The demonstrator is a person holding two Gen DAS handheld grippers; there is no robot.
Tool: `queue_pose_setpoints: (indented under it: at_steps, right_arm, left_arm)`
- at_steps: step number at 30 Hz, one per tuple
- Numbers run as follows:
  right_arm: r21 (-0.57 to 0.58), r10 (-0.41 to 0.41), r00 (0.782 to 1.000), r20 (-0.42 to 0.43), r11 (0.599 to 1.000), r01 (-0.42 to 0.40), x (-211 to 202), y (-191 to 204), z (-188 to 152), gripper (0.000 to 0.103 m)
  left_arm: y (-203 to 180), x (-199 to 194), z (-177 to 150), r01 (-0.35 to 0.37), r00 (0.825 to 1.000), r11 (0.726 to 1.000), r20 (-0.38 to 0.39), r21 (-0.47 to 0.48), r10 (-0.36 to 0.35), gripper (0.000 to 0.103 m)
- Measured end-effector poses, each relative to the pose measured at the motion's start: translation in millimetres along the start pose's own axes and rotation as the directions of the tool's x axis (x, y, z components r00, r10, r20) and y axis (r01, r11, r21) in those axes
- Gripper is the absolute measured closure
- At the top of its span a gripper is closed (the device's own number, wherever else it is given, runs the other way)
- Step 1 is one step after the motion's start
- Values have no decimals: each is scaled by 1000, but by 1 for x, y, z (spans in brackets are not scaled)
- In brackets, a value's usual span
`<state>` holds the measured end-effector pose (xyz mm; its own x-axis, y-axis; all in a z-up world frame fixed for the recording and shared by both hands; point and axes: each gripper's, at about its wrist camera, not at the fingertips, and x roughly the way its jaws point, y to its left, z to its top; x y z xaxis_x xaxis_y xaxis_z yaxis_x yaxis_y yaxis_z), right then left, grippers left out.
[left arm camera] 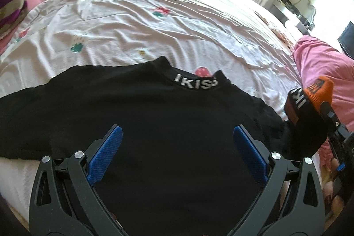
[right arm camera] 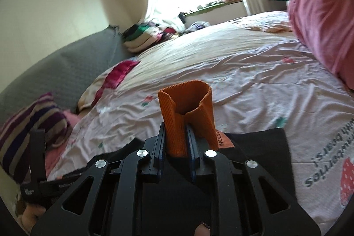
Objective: Fold small clothes
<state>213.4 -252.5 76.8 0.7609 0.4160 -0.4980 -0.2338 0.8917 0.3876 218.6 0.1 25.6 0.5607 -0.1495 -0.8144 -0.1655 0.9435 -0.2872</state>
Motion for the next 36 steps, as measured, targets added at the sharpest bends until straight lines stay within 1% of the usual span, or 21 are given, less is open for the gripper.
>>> queue_pose_setpoints:
  at_steps: [4,5,8,9,10,11,13,15,18,19,20,21,22,23,25,27,29,31,34,35,36]
  right_arm:
    - [-19,30,999,-42,999,-31,13,9,-8,84]
    - [-19,48,997,-55,999,-49,16,10,-11,81]
    - [-33,85,994,-66,996,-87,16,16,-16,78]
    - [-33,99,993,-67,994,-101,15,17,-17,70]
    - [-28,113,992,-62,993,-115,13,17,-17,66]
    - [-17,127,990,-56,992,-128,10,15,-17,64]
    - [0,121,991,-50,993,-122,7,8,-17,64]
    - [3,88,995,-48,996,-88,5,-1,-17,64]
    - [25,13,998,-56,1000,-12,4,-20,-21,61]
    - [32,-20,998,-62,999,22,4,-26,-22,61]
    - [36,-40,997,-68,998,42,5,-32,-23,59]
    - [38,-61,995,-75,997,64,7,-36,-23,58]
    - [39,-85,993,-81,995,88,7,-39,-23,58]
    - [40,-98,992,-83,994,101,7,-43,-23,58]
    - [50,-103,991,-85,993,107,6,-48,-23,58]
    - [56,-112,989,-92,991,118,5,-52,-23,55]
    - [56,-123,989,-86,990,128,2,-56,-22,55]
    - [65,-125,989,-79,989,130,-2,-61,-20,55]
    - [73,-143,987,-76,986,149,-7,-69,-17,55]
    - [80,-151,986,-72,984,157,-10,-73,-15,55]
    - [89,-160,985,-68,982,166,-13,-77,-12,55]
  left_arm:
    - [15,1,2,2,1000,999,0,-37,-2,9]
    - [18,2,3,5,1000,999,-1,-47,-5,9]
    - [24,6,2,9,1000,998,-12,-62,-9,9]
    - [24,8,1,13,1000,998,-17,-66,-15,9]
    - [25,11,0,29,999,997,-25,-72,-31,9]
    - [24,14,-2,45,998,996,-33,-79,-48,9]
    - [21,20,-5,76,996,994,-48,-80,-80,9]
    - [17,25,-10,99,993,992,-61,-76,-104,9]
    - [6,36,-17,177,979,981,-89,-85,-184,9]
    - [1,42,-20,215,969,972,-101,-93,-224,10]
    - [-2,46,-21,231,964,968,-111,-99,-241,14]
    - [-6,51,-23,248,958,963,-124,-106,-260,21]
    - [-12,57,-24,271,948,955,-141,-118,-287,24]
    - [-18,63,-25,299,934,944,-159,-137,-319,29]
    - [-27,73,-27,328,916,931,-185,-163,-355,30]
    - [-39,82,-27,344,905,923,-202,-174,-375,30]
    - [-47,90,-29,325,908,929,-218,-176,-359,30]
    - [-55,97,-31,320,906,930,-227,-182,-356,30]
    - [-67,102,-31,285,925,946,-214,-152,-313,31]
    - [-70,103,-31,278,929,950,-211,-140,-303,41]
    - [-72,104,-30,269,933,954,-210,-132,-292,52]
